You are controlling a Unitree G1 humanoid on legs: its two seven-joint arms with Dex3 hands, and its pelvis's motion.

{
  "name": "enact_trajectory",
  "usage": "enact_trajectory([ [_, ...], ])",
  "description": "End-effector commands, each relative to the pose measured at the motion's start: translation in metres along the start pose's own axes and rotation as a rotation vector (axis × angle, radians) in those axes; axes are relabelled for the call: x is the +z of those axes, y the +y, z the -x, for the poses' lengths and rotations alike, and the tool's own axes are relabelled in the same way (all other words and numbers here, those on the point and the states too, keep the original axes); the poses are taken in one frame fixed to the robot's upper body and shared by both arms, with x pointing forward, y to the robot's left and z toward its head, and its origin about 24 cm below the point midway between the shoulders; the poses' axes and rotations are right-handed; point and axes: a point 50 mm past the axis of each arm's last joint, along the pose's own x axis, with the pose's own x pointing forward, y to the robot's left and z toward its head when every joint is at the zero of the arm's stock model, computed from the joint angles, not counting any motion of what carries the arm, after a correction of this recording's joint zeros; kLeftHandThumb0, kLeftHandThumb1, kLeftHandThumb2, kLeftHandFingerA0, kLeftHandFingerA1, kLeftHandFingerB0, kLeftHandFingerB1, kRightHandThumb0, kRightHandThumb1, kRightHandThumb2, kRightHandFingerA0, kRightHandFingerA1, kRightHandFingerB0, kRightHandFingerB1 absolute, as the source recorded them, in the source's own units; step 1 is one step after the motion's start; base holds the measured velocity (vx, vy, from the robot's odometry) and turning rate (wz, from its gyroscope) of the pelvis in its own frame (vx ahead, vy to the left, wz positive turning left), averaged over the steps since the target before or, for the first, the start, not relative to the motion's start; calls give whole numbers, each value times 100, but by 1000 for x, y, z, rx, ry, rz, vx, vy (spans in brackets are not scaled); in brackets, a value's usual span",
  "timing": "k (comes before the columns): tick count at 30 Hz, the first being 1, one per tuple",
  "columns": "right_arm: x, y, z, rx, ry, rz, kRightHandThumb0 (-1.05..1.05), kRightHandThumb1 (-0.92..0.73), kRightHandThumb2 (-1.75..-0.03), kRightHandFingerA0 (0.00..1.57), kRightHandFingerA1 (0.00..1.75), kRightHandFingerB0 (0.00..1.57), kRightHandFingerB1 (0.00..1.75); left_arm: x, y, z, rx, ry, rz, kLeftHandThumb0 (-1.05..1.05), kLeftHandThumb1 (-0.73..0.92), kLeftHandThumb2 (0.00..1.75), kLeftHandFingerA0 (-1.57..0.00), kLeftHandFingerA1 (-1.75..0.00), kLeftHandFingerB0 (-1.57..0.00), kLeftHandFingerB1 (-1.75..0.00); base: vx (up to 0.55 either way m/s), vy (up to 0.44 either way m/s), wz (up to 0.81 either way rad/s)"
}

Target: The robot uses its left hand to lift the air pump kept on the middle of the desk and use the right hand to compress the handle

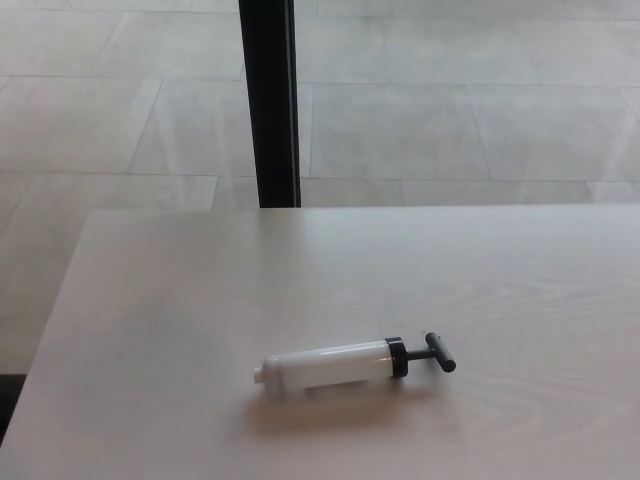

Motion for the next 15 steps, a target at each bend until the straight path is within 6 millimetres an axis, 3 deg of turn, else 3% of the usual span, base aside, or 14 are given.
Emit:
enact_trajectory([
  [1,65,-195,51,-416,-150,87,-88,-92,-73,45,64,49,43,-174,135,151,581,-37,917,-75,62,94,-23,-56,-15,-48,0,0,0],
  [4,60,-210,62,-470,-142,53,-84,-92,-73,47,71,48,43,-202,117,164,574,54,962,-74,61,92,-25,-57,-19,-49,0,0,0],
  [5,58,-214,64,-495,-133,58,-87,-77,-94,51,73,48,49,-206,115,166,607,67,979,-72,77,63,-34,-55,-25,-40,0,0,0],
  [6,55,-217,65,-514,-124,55,-83,-92,-73,52,71,54,42,-210,115,168,640,74,1001,-74,59,93,-31,-60,-21,-50,0,0,0],
  [7,49,-221,68,-537,-112,51,-88,-77,-94,52,74,49,49,-215,114,171,688,84,1032,-73,76,61,-34,-56,-24,-39,0,0,0],
  [8,37,-225,71,-565,-81,64,-79,-92,-76,52,76,50,46,-223,113,175,746,123,1037,-74,77,63,-30,-51,-24,-38,0,0,0],
  [9,26,-227,76,-595,-44,85,-79,-92,-76,52,76,50,46,-229,112,178,799,172,1027,-74,77,63,-30,-51,-24,-38,0,0,0],
  [11,28,-229,76,-600,-50,82,-79,-92,-76,52,76,50,46,-229,109,173,791,167,1035,-74,77,63,-30,-51,-24,-38,0,0,0],
  [12,14,-229,76,-610,-22,70,-79,-92,-76,50,72,46,46,-232,109,175,812,205,1028,-71,79,63,-33,-53,-27,-39,0,0,0],
  [13,1,-229,77,-625,2,43,-80,-92,-77,49,86,42,47,-234,109,175,827,231,1036,-72,61,94,-28,-61,-20,-51,0,0,0],
  [14,-16,-229,79,-654,43,3,-79,-92,-76,49,85,41,44,-236,106,172,845,262,1057,-72,60,94,-26,-61,-18,-50,0,0,0],
  [15,-26,-229,80,-703,70,-25,-74,-74,-111,57,84,43,57,-237,104,170,859,307,1040,-72,77,63,-34,-59,-25,-41,0,0,0],
])
